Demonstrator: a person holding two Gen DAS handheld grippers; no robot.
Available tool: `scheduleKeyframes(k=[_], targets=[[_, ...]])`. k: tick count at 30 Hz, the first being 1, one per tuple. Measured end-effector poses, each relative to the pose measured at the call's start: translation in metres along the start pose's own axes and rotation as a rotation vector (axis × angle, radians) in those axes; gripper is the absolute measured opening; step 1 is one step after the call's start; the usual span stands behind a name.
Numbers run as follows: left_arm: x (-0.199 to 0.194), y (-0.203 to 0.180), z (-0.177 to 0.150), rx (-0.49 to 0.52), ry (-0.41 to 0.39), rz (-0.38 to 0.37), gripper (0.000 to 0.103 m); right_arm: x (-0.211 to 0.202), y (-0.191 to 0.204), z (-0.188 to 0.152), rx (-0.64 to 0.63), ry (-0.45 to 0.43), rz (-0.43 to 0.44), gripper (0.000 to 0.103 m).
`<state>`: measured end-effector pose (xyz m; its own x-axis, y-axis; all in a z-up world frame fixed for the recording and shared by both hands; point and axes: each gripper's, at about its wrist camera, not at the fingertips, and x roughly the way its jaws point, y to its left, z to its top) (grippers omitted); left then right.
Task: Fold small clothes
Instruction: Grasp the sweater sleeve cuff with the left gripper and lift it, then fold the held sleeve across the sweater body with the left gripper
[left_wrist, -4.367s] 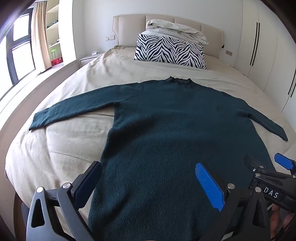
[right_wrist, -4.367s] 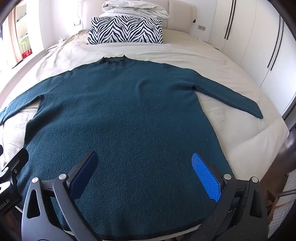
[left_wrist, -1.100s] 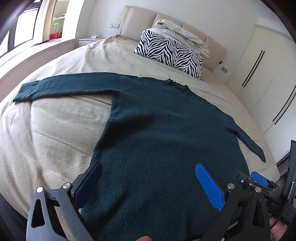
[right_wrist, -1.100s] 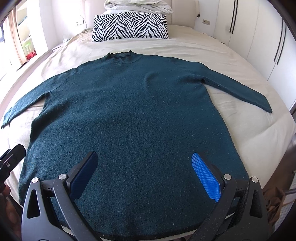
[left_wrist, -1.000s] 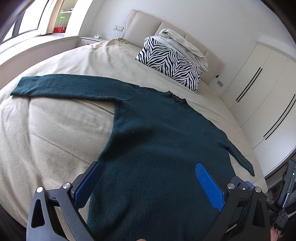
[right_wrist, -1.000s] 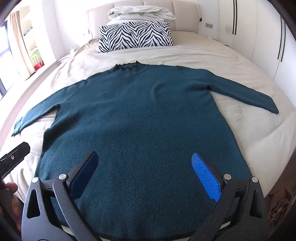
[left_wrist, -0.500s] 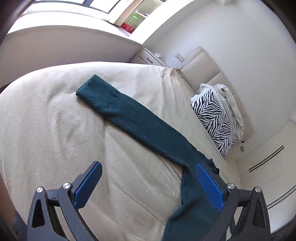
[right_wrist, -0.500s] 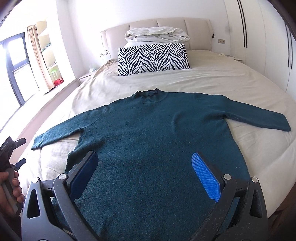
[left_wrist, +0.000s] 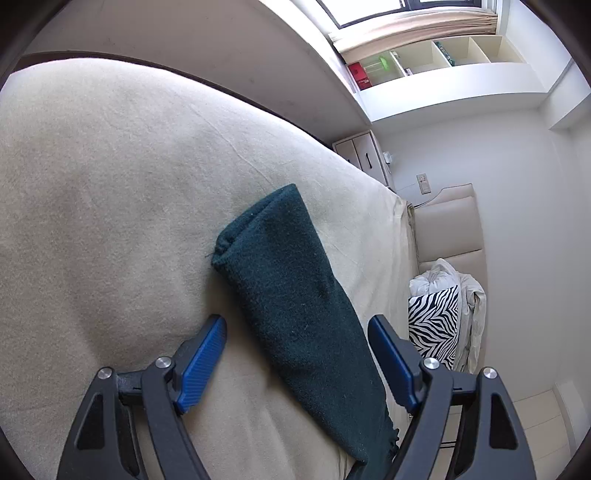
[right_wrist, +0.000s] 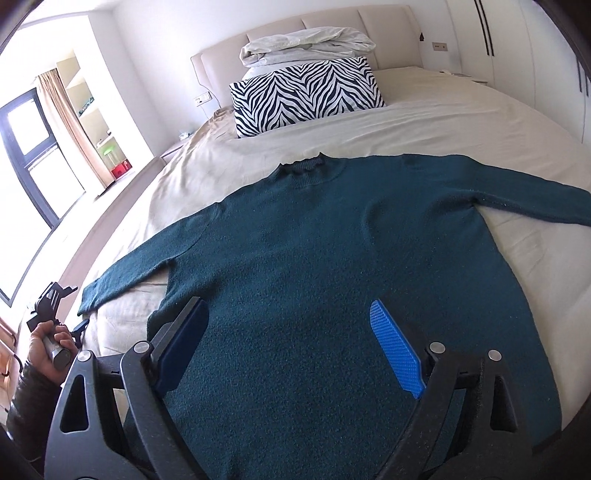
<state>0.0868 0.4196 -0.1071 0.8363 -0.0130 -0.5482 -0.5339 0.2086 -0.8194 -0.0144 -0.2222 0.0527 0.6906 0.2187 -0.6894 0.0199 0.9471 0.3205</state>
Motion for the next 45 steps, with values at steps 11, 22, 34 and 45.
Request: scheduleKeyframes(k=[11, 22, 34, 45], targets=[[0.029, -0.034, 0.005, 0.098, -0.032, 0.052, 0.008, 0.022, -0.03, 0.001, 0.078, 0.025, 0.003, 0.086], [0.044, -0.211, -0.227, 0.994, 0.091, -0.036, 0.011, 0.036, -0.078, 0.005, 0.194, 0.055, 0.053, 0.083], [0.075, -0.169, -0.371, 1.312, 0.153, 0.021, 0.019, 0.147, -0.038, 0.062, 0.348, 0.327, 0.469, 0.079], [0.075, -0.157, -0.373, 1.309, 0.155, 0.035, 0.027, 0.278, 0.045, 0.079, 0.46, 0.603, 0.594, 0.077]])
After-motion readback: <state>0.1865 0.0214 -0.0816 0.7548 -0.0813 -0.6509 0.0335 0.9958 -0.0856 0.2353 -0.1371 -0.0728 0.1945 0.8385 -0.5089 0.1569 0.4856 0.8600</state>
